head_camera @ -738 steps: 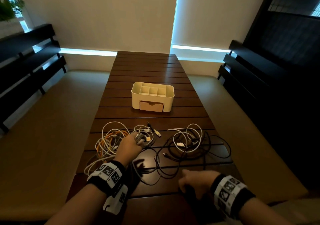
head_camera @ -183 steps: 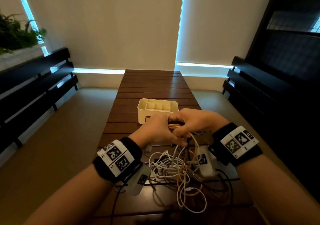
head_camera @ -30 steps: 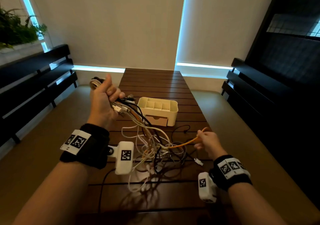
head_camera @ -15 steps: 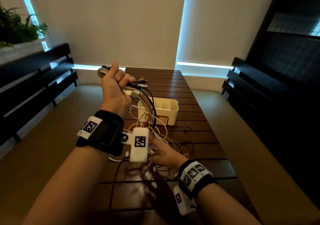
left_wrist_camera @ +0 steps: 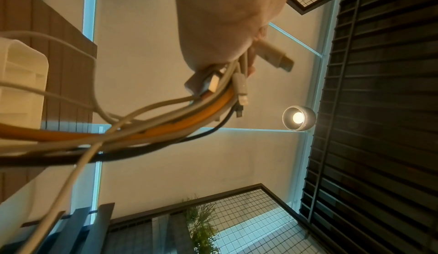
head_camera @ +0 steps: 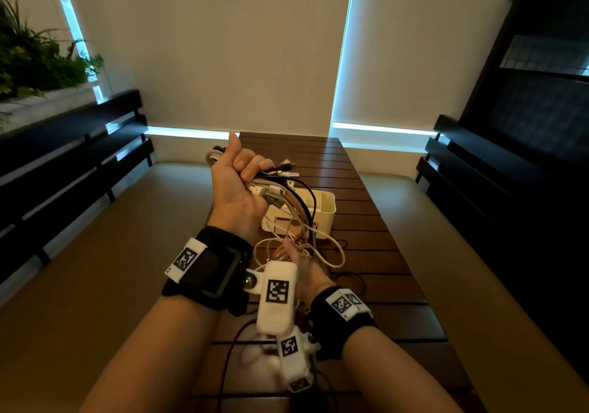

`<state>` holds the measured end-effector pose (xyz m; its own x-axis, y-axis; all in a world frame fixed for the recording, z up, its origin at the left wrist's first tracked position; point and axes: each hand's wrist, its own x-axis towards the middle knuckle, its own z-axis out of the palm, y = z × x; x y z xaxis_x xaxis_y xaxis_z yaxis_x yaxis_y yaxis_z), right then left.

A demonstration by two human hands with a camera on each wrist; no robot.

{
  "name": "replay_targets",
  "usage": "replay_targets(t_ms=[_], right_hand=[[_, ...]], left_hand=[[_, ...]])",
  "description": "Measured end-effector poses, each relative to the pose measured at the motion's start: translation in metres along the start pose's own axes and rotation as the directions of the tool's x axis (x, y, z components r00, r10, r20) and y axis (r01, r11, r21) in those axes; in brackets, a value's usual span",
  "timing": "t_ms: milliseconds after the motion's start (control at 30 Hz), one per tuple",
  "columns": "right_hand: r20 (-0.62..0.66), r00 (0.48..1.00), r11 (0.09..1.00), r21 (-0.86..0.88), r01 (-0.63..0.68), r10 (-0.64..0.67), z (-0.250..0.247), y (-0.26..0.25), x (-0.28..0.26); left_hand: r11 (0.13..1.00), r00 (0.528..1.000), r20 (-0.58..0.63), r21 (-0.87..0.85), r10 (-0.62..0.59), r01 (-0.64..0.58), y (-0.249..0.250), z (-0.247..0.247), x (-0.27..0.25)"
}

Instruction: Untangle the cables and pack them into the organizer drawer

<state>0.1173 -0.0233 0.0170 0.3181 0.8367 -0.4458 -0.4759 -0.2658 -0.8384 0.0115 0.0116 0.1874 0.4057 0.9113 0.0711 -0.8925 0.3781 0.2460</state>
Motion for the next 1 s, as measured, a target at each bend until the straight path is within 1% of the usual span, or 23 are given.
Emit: replay_targets(t_ms=[33, 100, 133, 200, 267, 333, 400, 500, 533, 567, 600, 633, 667, 700, 733, 767, 800, 833, 867, 900, 933, 967, 1000], right_hand=[[-0.056, 0.995, 0.995, -0.063, 0.082, -0.086, -0.006, -0.006, 0.0], [-0.176, 0.948, 0.899, -0.4, 0.177, -0.264, -0.024, -0.014, 0.008], [-0.188, 0.923, 0.804, -0.568, 0.177, -0.335, -0.035, -0.017, 0.012], [-0.177, 0.886, 0.641, -0.751, 0.16, -0.429, -0.054, -0.023, 0.017], [-0.194, 0.838, 0.579, -0.798, 0.167, -0.51, -0.071, -0.034, 0.016], [-0.193, 0.809, 0.591, -0.775, 0.221, -0.556, -0.089, -0.043, 0.014], [-0.184, 0.802, 0.614, -0.744, 0.263, -0.568, -0.101, -0.055, 0.011], [-0.145, 0.828, 0.636, -0.715, 0.291, -0.542, -0.109, -0.071, 0.005], [-0.15, 0.825, 0.651, -0.695, 0.303, -0.545, -0.111, -0.075, 0.002], [-0.19, 0.796, 0.639, -0.712, 0.291, -0.575, -0.112, -0.078, 0.0], [-0.251, 0.73, 0.574, -0.786, 0.23, -0.636, -0.113, -0.082, -0.002], [-0.292, 0.645, 0.459, -0.882, 0.104, -0.706, -0.116, -0.083, -0.003], [-0.282, 0.593, 0.323, -0.946, -0.038, -0.754, -0.118, -0.084, -0.005], [-0.225, 0.568, 0.167, -0.974, -0.153, -0.791, -0.117, -0.084, -0.009], [-0.162, 0.575, 0.033, -0.973, -0.228, -0.802, -0.116, -0.084, -0.012], [-0.106, 0.59, -0.065, -0.963, -0.261, -0.8, -0.115, -0.086, -0.016], [-0.102, 0.604, -0.083, -0.959, -0.271, -0.79, -0.117, -0.087, -0.017], [-0.165, 0.608, -0.007, -0.963, -0.27, -0.777, -0.118, -0.089, -0.019], [-0.276, 0.622, 0.12, -0.952, -0.281, -0.732, -0.12, -0.09, -0.02], [-0.394, 0.654, 0.247, -0.918, -0.31, -0.646, -0.12, -0.092, -0.02], [-0.498, 0.691, 0.404, -0.86, -0.312, -0.525, -0.12, -0.093, -0.02], [-0.565, 0.727, 0.594, -0.758, -0.27, -0.39, -0.117, -0.095, -0.02], [-0.579, 0.773, 0.792, -0.585, -0.174, -0.258, -0.116, -0.096, -0.015]], left_hand=[[1.0, 1.0, 0.006, -0.002, 0.013, -0.013, 0.004, 0.0, 0.0], [0.998, 0.998, 0.009, 0.013, 0.069, -0.069, 0.017, -0.001, 0.002], [0.994, 0.995, 0.002, 0.024, 0.103, -0.103, 0.026, -0.002, 0.003], [0.986, 0.985, -0.026, 0.026, 0.168, -0.167, 0.046, -0.004, 0.007], [0.975, 0.974, -0.051, 0.0, 0.221, -0.221, 0.065, -0.007, 0.011], [0.967, 0.964, -0.074, 0.001, 0.254, -0.255, 0.074, -0.012, 0.012], [0.962, 0.958, -0.09, 0.025, 0.271, -0.27, 0.073, -0.015, 0.011], [0.961, 0.954, -0.114, 0.037, 0.278, -0.275, 0.068, -0.016, 0.012], [0.96, 0.952, -0.123, 0.047, 0.281, -0.277, 0.067, -0.016, 0.013], [0.958, 0.949, -0.131, 0.061, 0.288, -0.282, 0.066, -0.016, 0.013], [0.955, 0.945, -0.14, 0.073, 0.294, -0.286, 0.065, -0.017, 0.014], [0.953, 0.942, -0.147, 0.081, 0.301, -0.292, 0.065, -0.018, 0.014], [0.95, 0.939, -0.151, 0.089, 0.31, -0.299, 0.065, -0.018, 0.015], [0.947, 0.935, -0.156, 0.099, 0.319, -0.307, 0.065, -0.019, 0.015], [0.944, 0.931, -0.162, 0.106, 0.327, -0.313, 0.066, -0.02, 0.016], [0.943, 0.928, -0.17, 0.11, 0.33, -0.315, 0.066, -0.022, 0.016], [0.942, 0.927, -0.178, 0.113, 0.331, -0.315, 0.067, -0.023, 0.016], [0.943, 0.926, -0.183, 0.121, 0.329, -0.311, 0.066, -0.025, 0.017], [0.943, 0.928, -0.184, 0.133, 0.325, -0.304, 0.065, -0.027, 0.017], [0.943, 0.929, -0.181, 0.146, 0.322, -0.298, 0.063, -0.028, 0.017], [0.942, 0.931, -0.176, 0.158, 0.32, -0.295, 0.061, -0.029, 0.016], [0.942, 0.932, -0.171, 0.164, 0.319, -0.292, 0.059, -0.029, 0.016], [0.942, 0.933, -0.17, 0.166, 0.318, -0.291, 0.057, -0.029, 0.016]])
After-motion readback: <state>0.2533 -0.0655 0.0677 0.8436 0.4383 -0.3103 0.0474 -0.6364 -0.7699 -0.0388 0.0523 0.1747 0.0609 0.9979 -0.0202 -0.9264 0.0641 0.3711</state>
